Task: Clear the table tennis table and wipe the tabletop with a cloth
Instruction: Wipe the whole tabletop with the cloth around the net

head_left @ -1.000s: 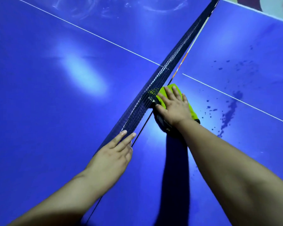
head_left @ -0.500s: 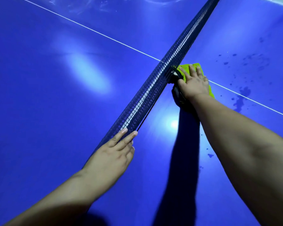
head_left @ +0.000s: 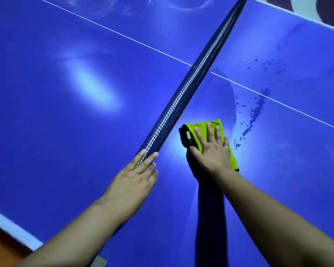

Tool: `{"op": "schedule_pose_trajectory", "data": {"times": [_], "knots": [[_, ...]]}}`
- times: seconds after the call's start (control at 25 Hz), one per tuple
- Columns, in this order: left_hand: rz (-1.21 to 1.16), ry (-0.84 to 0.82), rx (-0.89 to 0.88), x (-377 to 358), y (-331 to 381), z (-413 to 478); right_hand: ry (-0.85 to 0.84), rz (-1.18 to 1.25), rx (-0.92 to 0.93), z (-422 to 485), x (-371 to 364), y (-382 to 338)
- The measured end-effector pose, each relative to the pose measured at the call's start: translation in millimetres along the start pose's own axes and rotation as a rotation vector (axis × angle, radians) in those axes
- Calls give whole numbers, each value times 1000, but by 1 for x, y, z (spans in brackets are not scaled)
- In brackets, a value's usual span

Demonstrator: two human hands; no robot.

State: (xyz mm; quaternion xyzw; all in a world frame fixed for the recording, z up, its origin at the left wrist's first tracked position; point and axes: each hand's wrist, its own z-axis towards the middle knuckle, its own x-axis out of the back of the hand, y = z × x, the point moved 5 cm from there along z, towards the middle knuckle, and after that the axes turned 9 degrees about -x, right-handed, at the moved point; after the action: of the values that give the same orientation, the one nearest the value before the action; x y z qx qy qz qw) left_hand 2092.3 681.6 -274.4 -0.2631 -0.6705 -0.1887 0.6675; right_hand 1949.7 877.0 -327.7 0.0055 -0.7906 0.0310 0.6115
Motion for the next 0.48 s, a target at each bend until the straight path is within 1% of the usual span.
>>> {"op": "schedule_pose_trajectory", "data": {"times": [0.24, 0.4, 0.48], "knots": [[-35, -7, 27, 15, 32, -86, -37, -42, 97, -141, -39, -41], [-63, -26, 43, 19, 48, -126, 43, -14, 164, -223, -63, -71], [-93, -39, 47, 23, 57, -135, 53, -5, 207, -259, -72, -83]]}}
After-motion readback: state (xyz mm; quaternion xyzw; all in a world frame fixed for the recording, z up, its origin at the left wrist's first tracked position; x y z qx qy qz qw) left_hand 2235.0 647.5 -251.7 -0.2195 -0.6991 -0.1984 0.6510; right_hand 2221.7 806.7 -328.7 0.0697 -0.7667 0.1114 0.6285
